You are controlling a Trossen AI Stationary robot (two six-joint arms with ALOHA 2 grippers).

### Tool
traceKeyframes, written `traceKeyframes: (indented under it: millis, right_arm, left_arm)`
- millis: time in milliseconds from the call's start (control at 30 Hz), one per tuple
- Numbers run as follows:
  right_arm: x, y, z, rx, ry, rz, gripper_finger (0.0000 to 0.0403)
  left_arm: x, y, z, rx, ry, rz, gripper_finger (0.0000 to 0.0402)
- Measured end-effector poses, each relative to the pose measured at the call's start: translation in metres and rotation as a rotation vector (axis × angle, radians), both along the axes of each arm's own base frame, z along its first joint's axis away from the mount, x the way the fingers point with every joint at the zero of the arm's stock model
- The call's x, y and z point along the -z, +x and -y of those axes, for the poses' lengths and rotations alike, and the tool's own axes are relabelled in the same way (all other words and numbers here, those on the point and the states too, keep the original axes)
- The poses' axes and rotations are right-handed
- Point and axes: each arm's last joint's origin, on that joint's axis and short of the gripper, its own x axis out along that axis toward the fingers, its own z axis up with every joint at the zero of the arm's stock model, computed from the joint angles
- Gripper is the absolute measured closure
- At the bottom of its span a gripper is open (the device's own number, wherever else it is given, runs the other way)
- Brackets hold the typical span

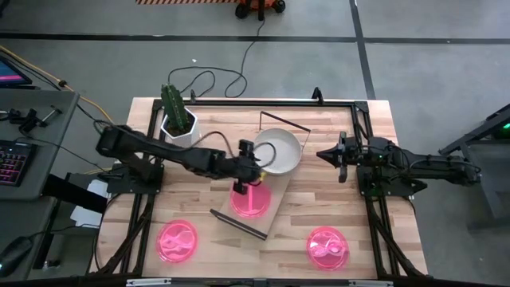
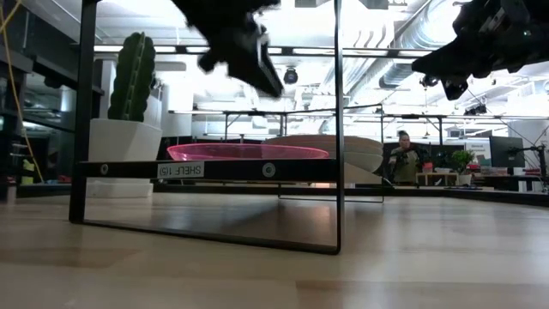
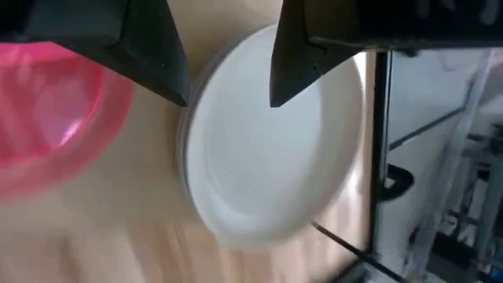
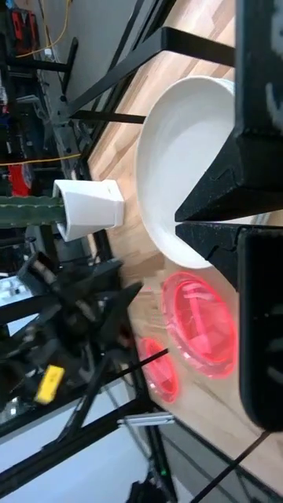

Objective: Place and stack plates onto a shelf
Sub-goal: Stack the right pink plate on top of the other pink plate on the shelf

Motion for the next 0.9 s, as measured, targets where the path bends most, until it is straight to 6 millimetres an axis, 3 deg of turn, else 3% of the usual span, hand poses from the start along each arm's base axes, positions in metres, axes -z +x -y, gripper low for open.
traceKeyframes:
  millis: [100, 200, 400, 567, 700, 900]
  right_arm:
    - [-0.001, 0.000, 0.000, -0.002, 0.024, 0.017, 0.0403]
    - [-0.002, 0.001, -0.001, -0.033, 0.046, 0.024, 0.0403]
    - [-0.004, 0.003, -0.003, -0.110, 0.080, 0.049, 0.0403]
    - [-0.006, 0.006, -0.003, -0.122, 0.080, 0.072, 0.0403]
    - [-0.012, 0.010, -0.003, -0.138, 0.104, 0.134, 0.0403]
    - [-0.024, 0.020, -0.016, -0.298, 0.135, 0.258, 0.0403]
  left_arm:
    - [-0.023, -0.021, 0.004, -0.055, -0.144, 0.091, 0.0237]
    - [-0.032, -0.047, 0.009, -0.050, -0.318, 0.189, 0.0243]
    - [-0.003, -0.112, 0.030, 0.013, -0.513, 0.486, 0.0259]
    - [0.027, -0.156, 0.035, 0.008, -0.542, 0.753, 0.0269]
    - [0.038, -0.171, 0.029, -0.011, -0.521, 0.858, 0.0270]
    - [0.036, -0.174, 0.026, -0.009, -0.525, 0.882, 0.0270]
